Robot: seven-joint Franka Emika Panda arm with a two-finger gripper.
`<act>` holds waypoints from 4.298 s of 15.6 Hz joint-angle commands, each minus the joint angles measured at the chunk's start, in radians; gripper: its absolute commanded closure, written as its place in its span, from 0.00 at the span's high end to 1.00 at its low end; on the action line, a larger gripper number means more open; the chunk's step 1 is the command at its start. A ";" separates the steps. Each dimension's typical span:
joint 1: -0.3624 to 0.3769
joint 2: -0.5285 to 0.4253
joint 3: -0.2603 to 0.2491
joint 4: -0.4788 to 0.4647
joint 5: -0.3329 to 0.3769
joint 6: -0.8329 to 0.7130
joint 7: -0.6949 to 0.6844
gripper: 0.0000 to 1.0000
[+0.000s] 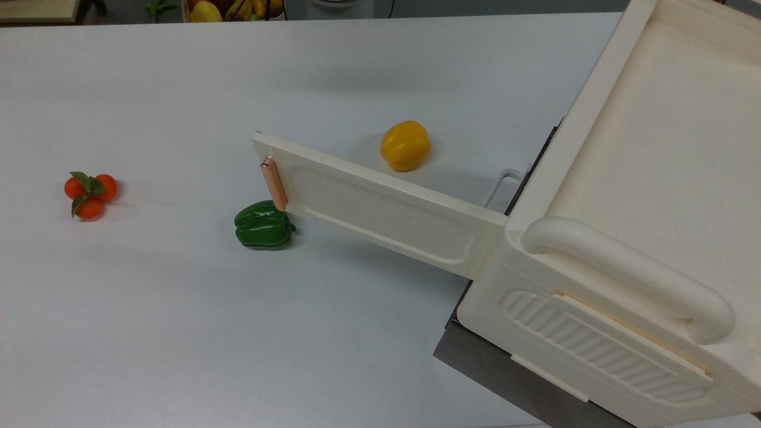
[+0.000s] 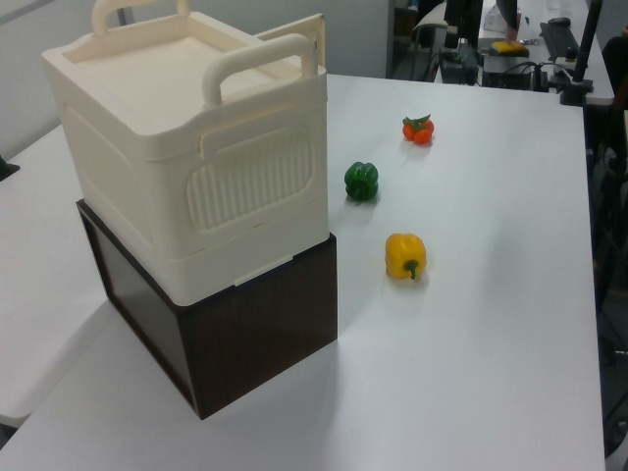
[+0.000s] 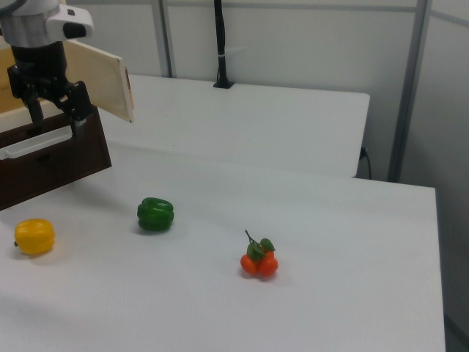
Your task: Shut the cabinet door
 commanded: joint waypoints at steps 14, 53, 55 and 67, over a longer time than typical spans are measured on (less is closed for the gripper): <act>0.020 -0.005 -0.015 -0.045 0.020 0.147 0.030 0.00; -0.003 0.194 0.090 -0.102 0.558 0.873 0.116 0.00; -0.006 0.182 0.109 -0.101 0.557 0.816 0.119 0.00; -0.008 0.177 0.278 -0.095 0.520 0.712 0.157 0.00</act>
